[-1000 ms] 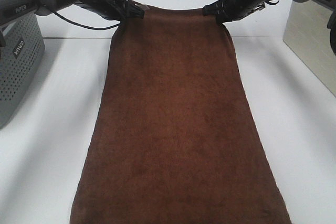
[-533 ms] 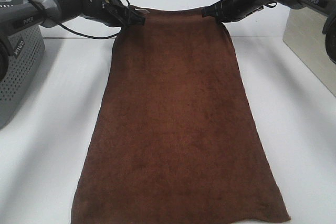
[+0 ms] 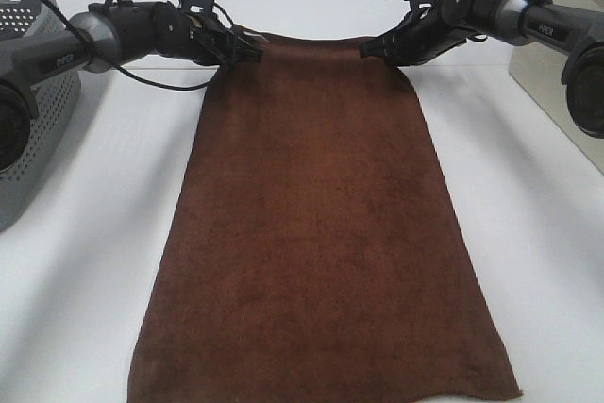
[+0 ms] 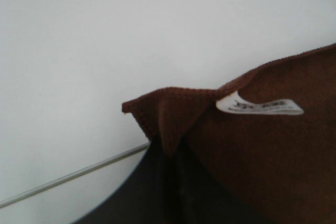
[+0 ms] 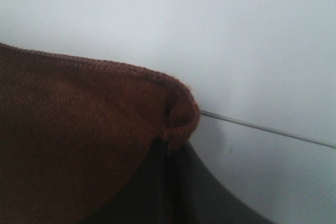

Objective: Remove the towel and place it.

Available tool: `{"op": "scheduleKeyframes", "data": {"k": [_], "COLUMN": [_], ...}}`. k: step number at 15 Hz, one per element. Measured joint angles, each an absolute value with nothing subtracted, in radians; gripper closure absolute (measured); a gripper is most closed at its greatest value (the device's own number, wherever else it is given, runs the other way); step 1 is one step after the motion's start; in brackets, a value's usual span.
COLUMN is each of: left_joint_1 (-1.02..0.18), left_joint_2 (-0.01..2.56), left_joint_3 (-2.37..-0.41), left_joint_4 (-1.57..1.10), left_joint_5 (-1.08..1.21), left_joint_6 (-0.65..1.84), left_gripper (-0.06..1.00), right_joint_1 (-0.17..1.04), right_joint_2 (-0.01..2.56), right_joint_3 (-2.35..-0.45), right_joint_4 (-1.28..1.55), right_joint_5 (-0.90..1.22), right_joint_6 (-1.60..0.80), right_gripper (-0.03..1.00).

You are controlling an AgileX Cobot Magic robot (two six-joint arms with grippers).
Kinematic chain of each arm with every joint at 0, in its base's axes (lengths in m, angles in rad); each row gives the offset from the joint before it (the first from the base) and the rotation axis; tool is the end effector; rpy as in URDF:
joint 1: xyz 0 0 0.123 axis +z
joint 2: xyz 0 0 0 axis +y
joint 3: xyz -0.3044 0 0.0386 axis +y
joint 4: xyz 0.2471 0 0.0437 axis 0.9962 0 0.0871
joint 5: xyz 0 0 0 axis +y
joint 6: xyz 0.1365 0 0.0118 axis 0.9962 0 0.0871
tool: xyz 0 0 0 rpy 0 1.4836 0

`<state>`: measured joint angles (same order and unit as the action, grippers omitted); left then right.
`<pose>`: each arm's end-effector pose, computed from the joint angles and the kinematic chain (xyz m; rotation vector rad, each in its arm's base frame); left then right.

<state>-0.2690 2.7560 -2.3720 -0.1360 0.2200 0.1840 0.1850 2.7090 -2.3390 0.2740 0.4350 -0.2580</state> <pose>0.6363 -0.1796 0.0821 0.3509 2.0598 -0.1631 0.6286 0.1336 0.0788 -0.2800 2.2613 0.2228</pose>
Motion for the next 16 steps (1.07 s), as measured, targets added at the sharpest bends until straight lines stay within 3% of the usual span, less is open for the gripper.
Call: {"op": "scheduleKeyframes", "data": {"k": [13, 15, 16], "left_joint_1": [-0.269, -0.268, -0.266], "left_joint_2": [2.768, 2.768, 2.769], "left_joint_3": [-2.372, -2.372, -2.372], "left_joint_4": [-0.134, -0.132, -0.131], "left_joint_5": [0.133, 0.117, 0.104], "left_joint_6": [0.184, 0.184, 0.184], "left_gripper": [0.94, 0.93, 0.9], "right_joint_1": [0.185, 0.185, 0.185], "right_joint_2": [2.712, 2.712, 2.712], "right_joint_3": [-2.339, -2.339, -2.339], "right_joint_4": [0.275, 0.275, 0.275], "right_joint_5": [0.388, 0.386, 0.386], "right_joint_6": [-0.259, -0.259, -0.259], "right_gripper": [0.93, 0.86, 0.76]}}
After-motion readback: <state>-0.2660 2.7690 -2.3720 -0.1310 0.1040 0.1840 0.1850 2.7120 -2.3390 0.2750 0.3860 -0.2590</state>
